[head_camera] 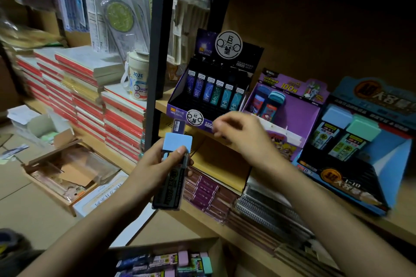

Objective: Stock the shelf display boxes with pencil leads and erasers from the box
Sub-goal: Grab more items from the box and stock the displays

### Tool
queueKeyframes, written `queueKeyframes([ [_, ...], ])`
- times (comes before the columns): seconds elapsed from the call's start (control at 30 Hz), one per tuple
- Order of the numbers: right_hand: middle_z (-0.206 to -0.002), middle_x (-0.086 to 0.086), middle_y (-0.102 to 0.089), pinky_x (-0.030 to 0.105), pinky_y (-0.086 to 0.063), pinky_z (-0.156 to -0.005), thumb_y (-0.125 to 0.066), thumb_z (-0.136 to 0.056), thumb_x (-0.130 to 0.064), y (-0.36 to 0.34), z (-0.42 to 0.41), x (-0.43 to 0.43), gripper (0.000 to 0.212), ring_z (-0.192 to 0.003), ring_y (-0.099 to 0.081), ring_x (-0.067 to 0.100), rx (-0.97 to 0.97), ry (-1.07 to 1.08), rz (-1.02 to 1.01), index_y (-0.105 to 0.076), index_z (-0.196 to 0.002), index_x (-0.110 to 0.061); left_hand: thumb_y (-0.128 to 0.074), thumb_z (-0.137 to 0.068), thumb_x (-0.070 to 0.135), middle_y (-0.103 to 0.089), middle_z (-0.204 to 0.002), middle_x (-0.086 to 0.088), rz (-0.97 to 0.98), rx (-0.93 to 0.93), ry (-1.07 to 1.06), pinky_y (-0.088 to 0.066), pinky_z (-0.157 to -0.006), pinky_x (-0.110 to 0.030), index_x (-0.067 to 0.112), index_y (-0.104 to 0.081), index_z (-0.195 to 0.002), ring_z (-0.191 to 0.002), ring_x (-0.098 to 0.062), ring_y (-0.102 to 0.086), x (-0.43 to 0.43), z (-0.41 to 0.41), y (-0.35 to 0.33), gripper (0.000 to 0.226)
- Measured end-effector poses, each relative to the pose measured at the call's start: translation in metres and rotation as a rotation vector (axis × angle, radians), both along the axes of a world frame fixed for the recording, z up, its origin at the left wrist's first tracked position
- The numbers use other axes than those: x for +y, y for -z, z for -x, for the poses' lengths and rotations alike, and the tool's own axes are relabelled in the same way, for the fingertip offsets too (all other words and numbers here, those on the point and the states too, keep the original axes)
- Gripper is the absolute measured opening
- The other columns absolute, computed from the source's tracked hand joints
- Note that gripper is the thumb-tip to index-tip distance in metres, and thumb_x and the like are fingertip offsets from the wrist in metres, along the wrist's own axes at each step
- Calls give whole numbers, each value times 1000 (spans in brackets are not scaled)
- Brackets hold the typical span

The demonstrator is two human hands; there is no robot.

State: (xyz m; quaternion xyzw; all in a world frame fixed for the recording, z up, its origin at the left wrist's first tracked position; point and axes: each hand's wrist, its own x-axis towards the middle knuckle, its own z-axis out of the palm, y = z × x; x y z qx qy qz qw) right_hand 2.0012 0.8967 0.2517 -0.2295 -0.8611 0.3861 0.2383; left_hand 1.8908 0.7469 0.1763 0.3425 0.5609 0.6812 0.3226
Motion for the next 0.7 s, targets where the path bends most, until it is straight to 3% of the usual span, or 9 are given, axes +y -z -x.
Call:
queueKeyframes([
  [0.13, -81, -1, -62, 19, -50, -57, -59, -91, -20, 22, -4, -35, 4, -66, -61, -1, 10, -123, 371, -62, -91, -17, -53, -83, 42, -70, -99, 3, 6, 62, 52, -55, -67, -23, 34, -56, -116, -85, -15, -70, 3, -11, -3, 34],
  [0.23, -75, -2, -62, 16, -46, -52, -62, -89, -15, 21, -10, -34, 3, -63, -59, 2, 65, -80, 514, -60, -88, -12, -53, -82, 42, -68, -103, 3, -9, 105, 72, -55, -78, -31, 33, -56, -117, -92, -17, -69, 9, -21, -10, 36],
  [0.33, -66, -4, -60, 16, -44, -52, -63, -88, -13, 11, -24, -24, 5, -56, -56, 6, 105, -60, 503, -60, -83, -12, -54, -81, 43, -69, -105, 7, -23, 103, 135, -57, -79, -30, 37, -55, -118, -93, -14, -69, 16, -32, -20, 37],
  [0.47, -68, -3, -63, 17, -46, -51, -63, -88, -13, -6, -48, -2, 5, -60, -59, 6, 197, 26, 469, -61, -83, -12, -56, -77, 45, -70, -96, 13, -8, 61, 184, -57, -60, -22, 34, -55, -109, -86, -11, -70, 26, -45, -27, 33],
  [0.57, -76, -1, -67, 18, -47, -51, -61, -89, -15, -22, -74, 22, 7, -64, -61, 7, 291, 124, 427, -60, -83, -14, -54, -84, 38, -72, -94, 3, -3, 17, 149, -52, -53, -21, 25, -58, -107, -78, -12, -71, 35, -52, -28, 26],
  [0.7, -69, -7, -68, 18, -48, -53, -63, -88, -15, -41, -117, 57, 9, -63, -62, 4, 400, 302, 220, -60, -81, -19, -47, -93, 32, -71, -87, -1, -3, 36, 137, -52, -60, -31, 22, -57, -108, -76, -14, -69, 48, -57, -28, 21],
])
